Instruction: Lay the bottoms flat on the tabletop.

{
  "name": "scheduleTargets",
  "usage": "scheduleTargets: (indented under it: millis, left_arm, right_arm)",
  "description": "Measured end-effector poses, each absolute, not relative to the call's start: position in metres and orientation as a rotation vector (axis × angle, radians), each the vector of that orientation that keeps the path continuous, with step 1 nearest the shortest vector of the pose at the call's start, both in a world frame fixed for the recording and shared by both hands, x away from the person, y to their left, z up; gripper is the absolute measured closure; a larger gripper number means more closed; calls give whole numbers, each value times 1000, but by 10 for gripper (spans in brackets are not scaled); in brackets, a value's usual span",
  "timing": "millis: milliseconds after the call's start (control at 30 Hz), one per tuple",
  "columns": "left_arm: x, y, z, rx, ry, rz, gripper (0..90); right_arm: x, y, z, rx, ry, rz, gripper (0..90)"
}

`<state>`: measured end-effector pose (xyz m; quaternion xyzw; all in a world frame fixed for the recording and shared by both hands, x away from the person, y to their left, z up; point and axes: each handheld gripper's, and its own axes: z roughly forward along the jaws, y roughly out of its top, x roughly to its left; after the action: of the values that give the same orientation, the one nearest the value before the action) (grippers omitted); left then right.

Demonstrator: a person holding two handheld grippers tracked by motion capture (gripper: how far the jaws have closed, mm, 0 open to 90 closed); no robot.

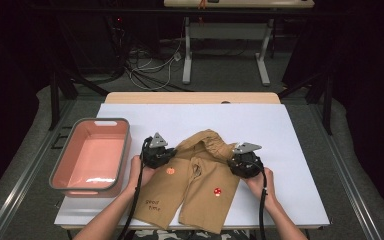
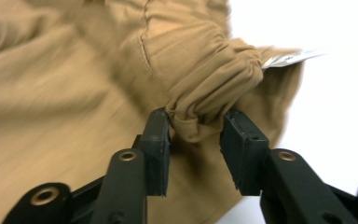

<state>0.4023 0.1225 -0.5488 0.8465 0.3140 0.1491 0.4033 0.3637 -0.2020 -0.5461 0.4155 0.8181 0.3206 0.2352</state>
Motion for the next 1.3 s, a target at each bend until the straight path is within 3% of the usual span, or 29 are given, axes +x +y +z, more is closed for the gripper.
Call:
scheduleTargets:
  millis: [300,467,600,767,933,1200,1300]
  left_arm:
    - [403,124,-552,2140,811,364,855]
    - [403,125,-552,2142,816,364,827]
    - [404,128,-551,2145,833,338,736]
    - [406,128,-547,2125,870,325,451]
    - [407,130,-541,2094,883,338,365]
    - [417,128,-529,2025,946,368,359]
    - [423,125,-527,2033,940,366,366]
  right_arm:
    - [394,-201,-545,1183,2117,857,610]
    - [403,-208,-549,1232,2102,862,519]
    - [398,-211,-545,1262,2119,867,436]
    - [390,-218,-548,1271,2182,826,381]
    - [387,-229,-551,1324,2201,863,395]
    - [397,-225,-554,1361,2177,861,474]
    - [400,-224,-557,1391,2183,903,547]
